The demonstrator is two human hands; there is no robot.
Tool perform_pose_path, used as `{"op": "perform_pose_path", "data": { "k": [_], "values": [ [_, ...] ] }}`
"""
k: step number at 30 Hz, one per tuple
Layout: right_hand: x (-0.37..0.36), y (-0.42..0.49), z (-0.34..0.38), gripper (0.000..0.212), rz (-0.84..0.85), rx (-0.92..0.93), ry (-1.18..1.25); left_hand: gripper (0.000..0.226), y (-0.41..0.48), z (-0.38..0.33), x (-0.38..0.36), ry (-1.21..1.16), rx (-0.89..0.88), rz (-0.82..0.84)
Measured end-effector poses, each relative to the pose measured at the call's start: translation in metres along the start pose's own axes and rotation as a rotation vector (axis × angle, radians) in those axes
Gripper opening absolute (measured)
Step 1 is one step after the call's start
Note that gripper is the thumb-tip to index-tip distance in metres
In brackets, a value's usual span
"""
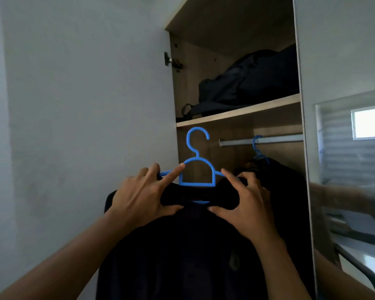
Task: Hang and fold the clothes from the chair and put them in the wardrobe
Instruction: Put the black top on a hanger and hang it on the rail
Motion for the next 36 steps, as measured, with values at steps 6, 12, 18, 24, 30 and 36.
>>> {"op": "perform_pose_path", "data": {
  "k": [6, 12, 18, 24, 30, 36],
  "values": [
    [-0.019, 0.031, -0.067, 0.094, -0.067, -0.137, 0.028, 0.097, 0.078, -0.030, -0.056, -0.066, -0.080, -0.069],
    [-0.013, 0.056, -0.130, 0.090, -0.127, -0.235, 0.101, 0.097, 0.149, -0.078, -0.097, -0.233, -0.205, -0.064],
    [-0.008, 0.086, -0.176, 0.095, -0.073, -0.207, 0.133, 0.097, 0.205, -0.119, -0.128, -0.343, -0.257, -0.081],
    [-0.013, 0.095, -0.222, 0.088, -0.106, -0.228, 0.047, 0.097, 0.235, -0.139, -0.157, -0.411, -0.293, -0.050],
    [-0.032, 0.107, -0.251, 0.092, -0.140, -0.232, 0.009, 0.096, 0.252, -0.146, -0.179, -0.427, -0.304, -0.067],
    [-0.077, 0.120, -0.287, 0.096, -0.098, -0.176, 0.009, 0.098, 0.250, -0.145, -0.220, -0.459, -0.305, -0.045]
  ]
}}
Point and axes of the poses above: each hand's wrist, its own y-axis towards the middle knuckle, its own x-axis out of the back of the hand, z = x × y, the point moved 3 cm from there along y, towards the middle knuckle, and after that the axes turned 1 degree about y, right-handed, at the moved point
